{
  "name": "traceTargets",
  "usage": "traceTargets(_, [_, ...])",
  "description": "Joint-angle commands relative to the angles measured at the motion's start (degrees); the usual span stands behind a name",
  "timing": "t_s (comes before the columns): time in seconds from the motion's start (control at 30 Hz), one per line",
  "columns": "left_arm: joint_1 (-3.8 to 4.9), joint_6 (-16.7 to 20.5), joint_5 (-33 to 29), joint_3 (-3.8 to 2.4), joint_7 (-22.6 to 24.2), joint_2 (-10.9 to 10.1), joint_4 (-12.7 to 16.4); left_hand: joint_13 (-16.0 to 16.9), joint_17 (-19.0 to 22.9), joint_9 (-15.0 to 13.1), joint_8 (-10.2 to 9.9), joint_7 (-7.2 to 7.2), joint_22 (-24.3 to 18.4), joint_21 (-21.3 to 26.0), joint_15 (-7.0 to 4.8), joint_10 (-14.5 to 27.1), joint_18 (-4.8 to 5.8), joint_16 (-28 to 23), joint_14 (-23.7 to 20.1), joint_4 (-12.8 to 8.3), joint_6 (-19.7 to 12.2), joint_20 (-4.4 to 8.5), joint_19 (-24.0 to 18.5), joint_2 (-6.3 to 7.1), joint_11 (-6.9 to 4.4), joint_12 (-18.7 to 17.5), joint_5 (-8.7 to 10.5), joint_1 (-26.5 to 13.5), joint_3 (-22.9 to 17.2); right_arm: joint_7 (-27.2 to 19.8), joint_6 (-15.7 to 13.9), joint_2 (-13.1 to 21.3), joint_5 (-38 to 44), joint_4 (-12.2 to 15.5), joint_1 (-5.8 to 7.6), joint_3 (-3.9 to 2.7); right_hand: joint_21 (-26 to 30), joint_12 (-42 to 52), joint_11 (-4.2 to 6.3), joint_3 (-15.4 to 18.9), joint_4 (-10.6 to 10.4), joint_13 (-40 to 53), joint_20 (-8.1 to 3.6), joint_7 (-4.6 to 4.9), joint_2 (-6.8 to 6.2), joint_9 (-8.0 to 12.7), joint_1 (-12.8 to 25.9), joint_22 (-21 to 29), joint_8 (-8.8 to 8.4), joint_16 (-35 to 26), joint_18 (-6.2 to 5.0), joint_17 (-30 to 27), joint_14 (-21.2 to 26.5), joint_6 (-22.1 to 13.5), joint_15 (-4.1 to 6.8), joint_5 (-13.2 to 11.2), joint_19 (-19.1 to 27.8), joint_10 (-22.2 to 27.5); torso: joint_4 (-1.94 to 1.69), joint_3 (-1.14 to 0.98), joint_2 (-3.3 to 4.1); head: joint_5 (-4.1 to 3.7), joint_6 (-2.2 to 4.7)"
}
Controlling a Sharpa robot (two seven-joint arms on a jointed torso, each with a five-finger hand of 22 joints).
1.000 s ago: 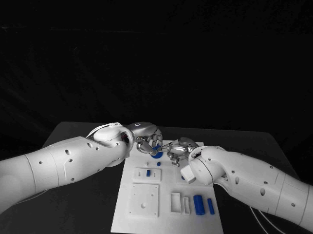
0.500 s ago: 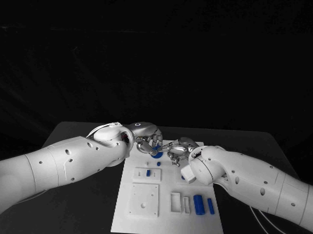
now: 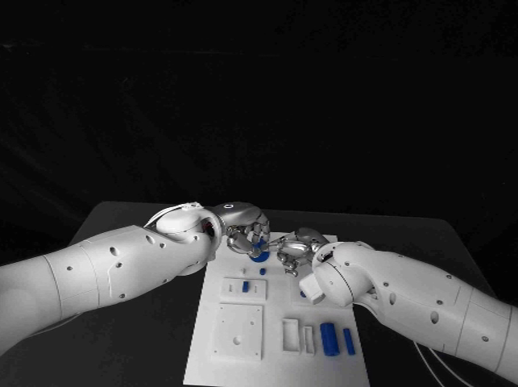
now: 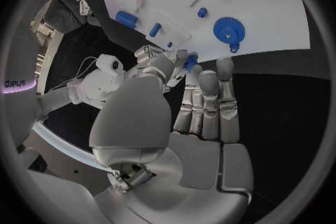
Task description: Assemble the parts on the task board
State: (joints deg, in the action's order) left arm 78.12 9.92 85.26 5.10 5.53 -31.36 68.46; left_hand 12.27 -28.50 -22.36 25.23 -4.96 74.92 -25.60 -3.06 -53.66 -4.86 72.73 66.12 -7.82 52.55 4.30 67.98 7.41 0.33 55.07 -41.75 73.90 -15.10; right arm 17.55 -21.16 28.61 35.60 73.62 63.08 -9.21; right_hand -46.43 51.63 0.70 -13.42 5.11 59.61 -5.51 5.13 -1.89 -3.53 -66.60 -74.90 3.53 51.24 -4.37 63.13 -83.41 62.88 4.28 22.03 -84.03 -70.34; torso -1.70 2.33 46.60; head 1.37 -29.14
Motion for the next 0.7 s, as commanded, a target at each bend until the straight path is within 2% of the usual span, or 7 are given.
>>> traceTargets(0.03, [0.08, -0.55, -0.53, -0.07, 0.61, 0.3, 0.09, -0.01, -0.05, -0.06, 0.3, -0.01, 1.2, -0.36, 0.04, -0.39, -0.04, -0.33, 0.43, 0.08, 0.54, -0.07, 0.01, -0.66, 0.17, -0.26, -0.05, 0.0, -0.27, -0.15, 1.07, -0.15, 0.08, 0.05, -0.03, 0.0, 0.4, -0.05, 0.02, 0.87, -0.43, -0.08, -0.09, 0.12, 0.04, -0.08, 0.4, -5.9, 0.02, -0.1, -0.1, -0.01, 0.27, -0.33, 0.24, -0.64, -1.72, 0.4, -0.04, 0.01, -0.01, 0.02, -0.01])
traceTargets(0.7, [0.08, -0.65, -0.83, -0.06, 0.71, 0.45, -0.61, -0.04, -0.1, -0.09, 0.2, -0.04, 1.21, -0.56, 0.03, -0.44, -0.09, -0.42, 0.45, -0.07, 0.58, -0.07, -0.06, -0.72, 0.18, -0.38, -0.02, 0.09, -0.4, -0.43, -0.5, -0.16, 0.08, -0.06, -0.06, 0.0, 0.68, -0.19, 0.0, 2.14, -1.33, -0.23, -0.08, 0.11, -0.33, -0.08, 0.57, -5.86, 0.02, -0.25, -0.12, -0.14, 0.31, -0.35, 0.25, 0.26, -1.76, 0.5, -0.04, -0.02, -0.02, -0.02, -0.08])
